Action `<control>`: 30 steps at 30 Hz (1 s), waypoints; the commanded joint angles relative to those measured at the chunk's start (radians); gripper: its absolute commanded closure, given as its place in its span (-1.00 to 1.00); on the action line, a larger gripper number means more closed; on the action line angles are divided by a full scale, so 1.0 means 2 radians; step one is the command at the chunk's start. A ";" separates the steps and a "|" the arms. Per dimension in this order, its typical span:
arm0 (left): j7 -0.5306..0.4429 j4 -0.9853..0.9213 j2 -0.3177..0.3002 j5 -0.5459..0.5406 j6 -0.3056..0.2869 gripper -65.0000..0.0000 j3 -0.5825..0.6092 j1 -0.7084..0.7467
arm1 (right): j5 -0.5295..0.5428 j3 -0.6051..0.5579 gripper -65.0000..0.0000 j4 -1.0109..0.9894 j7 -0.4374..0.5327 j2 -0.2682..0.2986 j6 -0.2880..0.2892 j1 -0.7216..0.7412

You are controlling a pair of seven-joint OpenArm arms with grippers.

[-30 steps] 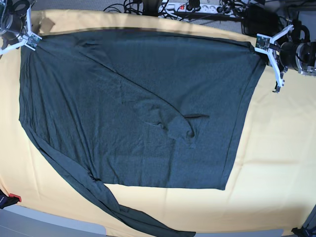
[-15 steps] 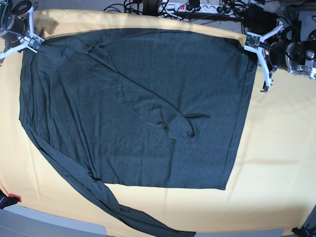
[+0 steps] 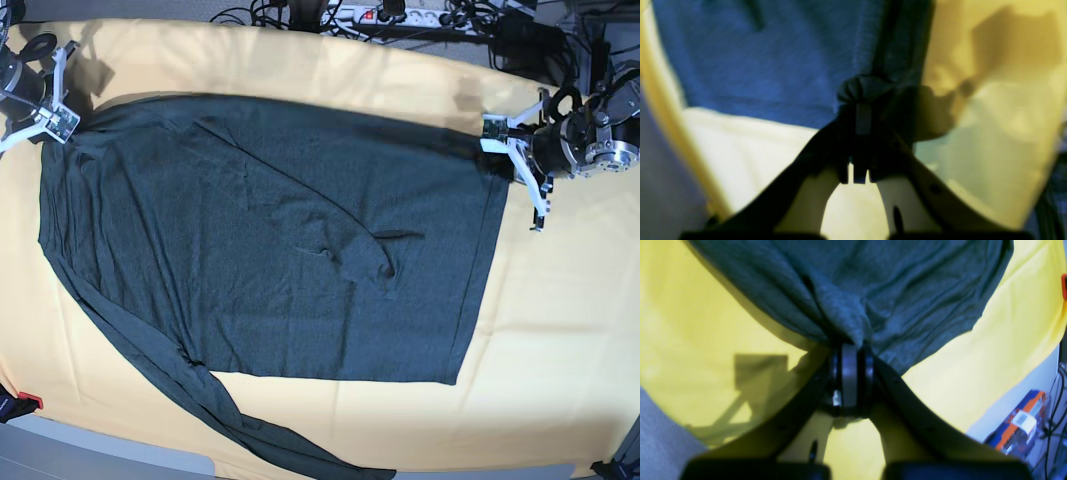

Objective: Fold the T-shirt properly
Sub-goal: 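Lower the edge onto the table and open the left gripper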

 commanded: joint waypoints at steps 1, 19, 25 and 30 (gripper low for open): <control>-0.004 0.004 -0.008 0.003 0.016 1.00 -0.006 -0.006 | 0.004 0.005 1.00 -0.001 0.005 0.006 -0.001 0.006; -0.003 0.005 -0.002 0.068 0.200 1.00 -0.006 -0.006 | 0.007 0.005 1.00 -0.046 0.016 0.011 0.028 0.043; 0.013 0.004 -0.002 0.090 0.241 1.00 -0.006 -0.006 | 0.007 0.005 1.00 -0.046 0.014 0.012 0.039 0.043; 0.013 0.004 -0.002 0.088 0.227 1.00 -0.006 -0.006 | 0.007 0.005 1.00 -0.046 0.014 0.012 0.039 0.043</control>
